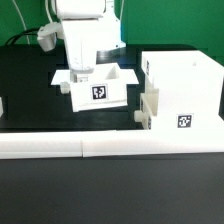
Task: Assemble drawer
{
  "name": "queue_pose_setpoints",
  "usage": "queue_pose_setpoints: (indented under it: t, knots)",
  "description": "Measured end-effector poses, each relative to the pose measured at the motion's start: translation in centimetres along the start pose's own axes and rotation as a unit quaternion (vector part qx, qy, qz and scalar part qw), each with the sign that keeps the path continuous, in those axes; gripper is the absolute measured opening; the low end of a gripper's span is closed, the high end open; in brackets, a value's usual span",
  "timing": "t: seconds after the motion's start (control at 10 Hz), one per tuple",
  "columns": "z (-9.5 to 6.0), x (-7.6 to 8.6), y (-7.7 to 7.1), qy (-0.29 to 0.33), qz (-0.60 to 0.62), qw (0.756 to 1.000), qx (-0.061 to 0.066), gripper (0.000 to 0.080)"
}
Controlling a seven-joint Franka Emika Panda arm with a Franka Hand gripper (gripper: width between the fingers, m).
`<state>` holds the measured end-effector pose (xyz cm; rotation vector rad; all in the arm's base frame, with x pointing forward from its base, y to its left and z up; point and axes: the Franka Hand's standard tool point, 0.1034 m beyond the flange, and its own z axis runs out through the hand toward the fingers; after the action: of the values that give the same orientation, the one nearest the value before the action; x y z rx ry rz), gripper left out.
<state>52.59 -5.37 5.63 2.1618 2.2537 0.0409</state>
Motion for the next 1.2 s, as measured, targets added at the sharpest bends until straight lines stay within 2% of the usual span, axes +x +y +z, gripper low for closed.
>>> queue_pose_setpoints:
  t: [0.3, 0.4, 0.5, 0.9, 1.2]
  knots:
    - [-0.1, 0.2, 0.3, 0.0, 0.006, 1.0, 0.001, 0.0042]
    - [-0.3, 0.5, 0.7, 0.0, 0.01, 1.0, 0.007, 0.0042]
    - [-0.5, 0.5, 0.9, 0.0, 0.011, 1.0, 0.022, 0.0042]
    - [-0.5, 0.6, 0.9, 0.0, 0.014, 1.0, 0.021, 0.0042]
    - [-0.3, 1.4, 2.1, 0.003, 0.023, 1.0, 0.019, 0.0042]
